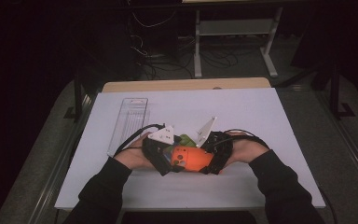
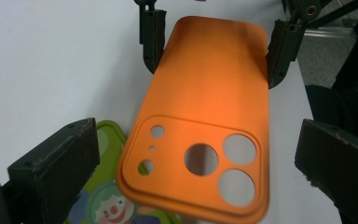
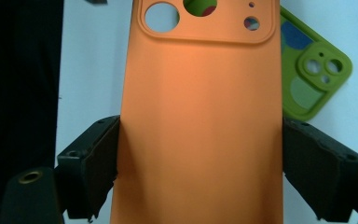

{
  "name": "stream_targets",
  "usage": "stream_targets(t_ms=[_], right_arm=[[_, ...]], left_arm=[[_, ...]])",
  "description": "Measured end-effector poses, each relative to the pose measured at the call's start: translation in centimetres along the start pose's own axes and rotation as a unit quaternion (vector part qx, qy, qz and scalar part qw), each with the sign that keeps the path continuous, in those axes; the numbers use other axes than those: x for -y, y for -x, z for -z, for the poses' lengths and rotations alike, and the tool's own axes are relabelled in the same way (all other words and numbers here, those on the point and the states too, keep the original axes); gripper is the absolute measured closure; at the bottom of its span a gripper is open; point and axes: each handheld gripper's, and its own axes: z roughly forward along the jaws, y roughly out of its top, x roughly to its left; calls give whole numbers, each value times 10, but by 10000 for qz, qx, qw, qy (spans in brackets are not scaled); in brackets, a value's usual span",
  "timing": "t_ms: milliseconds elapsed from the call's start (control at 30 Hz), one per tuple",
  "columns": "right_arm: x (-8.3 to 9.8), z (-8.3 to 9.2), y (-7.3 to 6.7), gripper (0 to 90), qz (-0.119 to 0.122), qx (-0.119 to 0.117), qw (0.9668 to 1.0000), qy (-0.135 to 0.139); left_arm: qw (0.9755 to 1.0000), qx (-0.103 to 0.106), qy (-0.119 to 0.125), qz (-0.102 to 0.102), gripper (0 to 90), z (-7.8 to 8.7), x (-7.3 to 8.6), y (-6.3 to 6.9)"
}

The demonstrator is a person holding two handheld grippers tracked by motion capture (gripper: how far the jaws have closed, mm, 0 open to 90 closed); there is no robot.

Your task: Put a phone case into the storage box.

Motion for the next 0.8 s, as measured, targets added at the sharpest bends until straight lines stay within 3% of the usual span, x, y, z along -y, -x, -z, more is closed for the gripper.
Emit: stream_targets(t_ms=[567,800], right_arm=[[-10,-4,-11,149,341,-124,9993,-12],[-11,-4,-12,149,404,-164,9990,3]], left_arm=[[9987,376,-311,-162,0,-19,1,11],[9979,486,-404,-120,0,-24,2,14]])
